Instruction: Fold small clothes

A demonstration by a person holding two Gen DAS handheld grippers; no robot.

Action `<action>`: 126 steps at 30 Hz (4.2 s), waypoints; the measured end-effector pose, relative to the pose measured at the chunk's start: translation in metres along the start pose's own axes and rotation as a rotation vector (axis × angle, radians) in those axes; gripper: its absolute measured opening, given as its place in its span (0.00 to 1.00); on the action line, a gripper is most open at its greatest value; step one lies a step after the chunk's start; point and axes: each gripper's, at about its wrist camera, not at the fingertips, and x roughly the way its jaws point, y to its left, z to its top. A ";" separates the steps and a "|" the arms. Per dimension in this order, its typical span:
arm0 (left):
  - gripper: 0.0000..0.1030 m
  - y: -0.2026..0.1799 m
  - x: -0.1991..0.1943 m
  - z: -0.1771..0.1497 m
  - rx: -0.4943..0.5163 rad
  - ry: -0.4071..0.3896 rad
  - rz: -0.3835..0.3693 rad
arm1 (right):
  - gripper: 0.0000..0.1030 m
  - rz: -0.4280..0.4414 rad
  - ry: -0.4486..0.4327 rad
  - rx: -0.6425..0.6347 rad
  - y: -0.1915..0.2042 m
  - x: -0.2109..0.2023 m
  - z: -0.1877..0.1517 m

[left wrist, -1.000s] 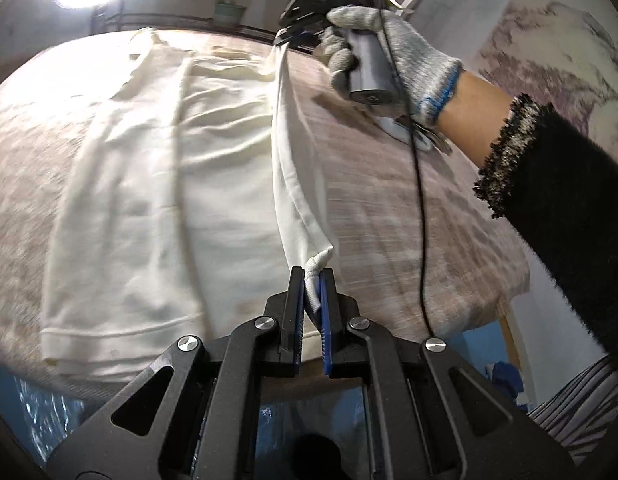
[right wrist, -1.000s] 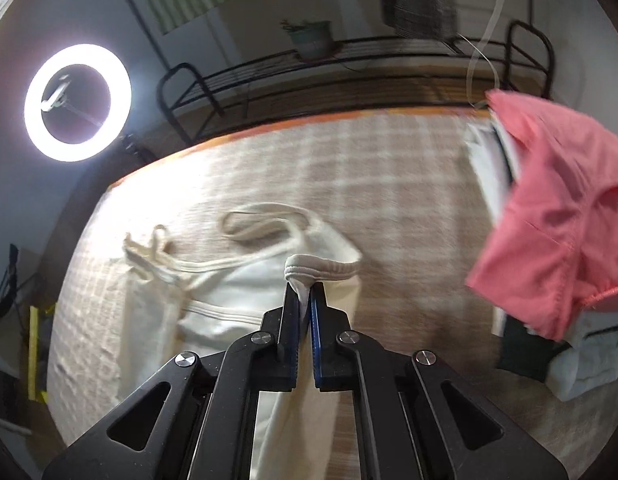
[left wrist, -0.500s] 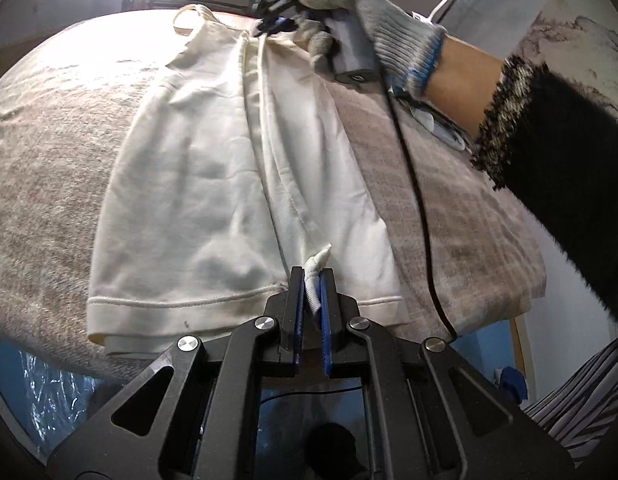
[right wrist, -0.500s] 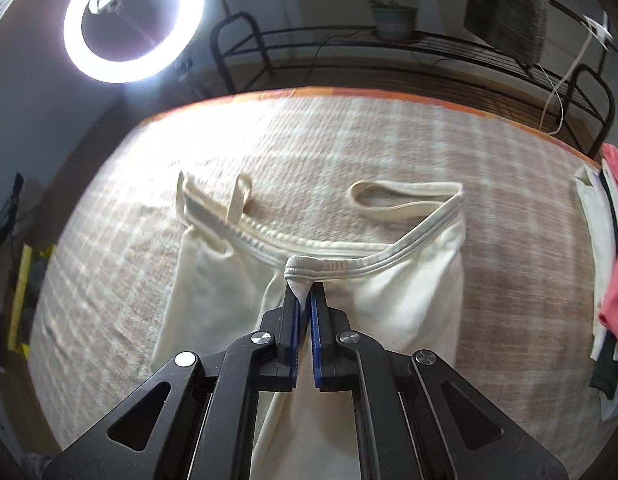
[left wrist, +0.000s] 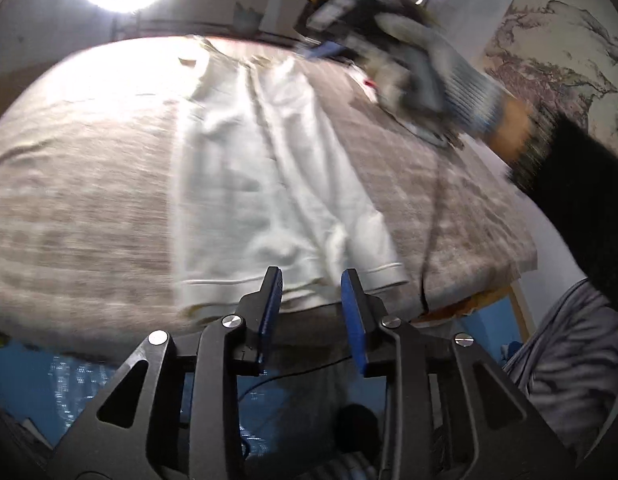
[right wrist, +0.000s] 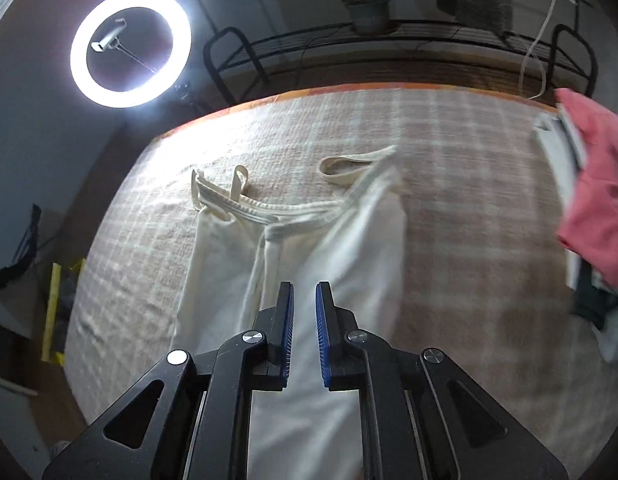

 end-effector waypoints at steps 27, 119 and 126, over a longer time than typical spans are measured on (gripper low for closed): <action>0.02 0.107 0.029 0.010 -0.340 0.195 -0.135 | 0.05 0.246 0.158 0.195 -0.001 -0.054 -0.249; 0.05 0.135 0.121 0.194 -0.191 0.023 0.119 | 0.04 0.167 0.022 -0.050 -0.007 -0.009 -0.108; 0.07 0.153 0.148 0.231 -0.263 0.011 0.052 | 0.04 0.232 -0.046 0.029 -0.027 -0.003 -0.061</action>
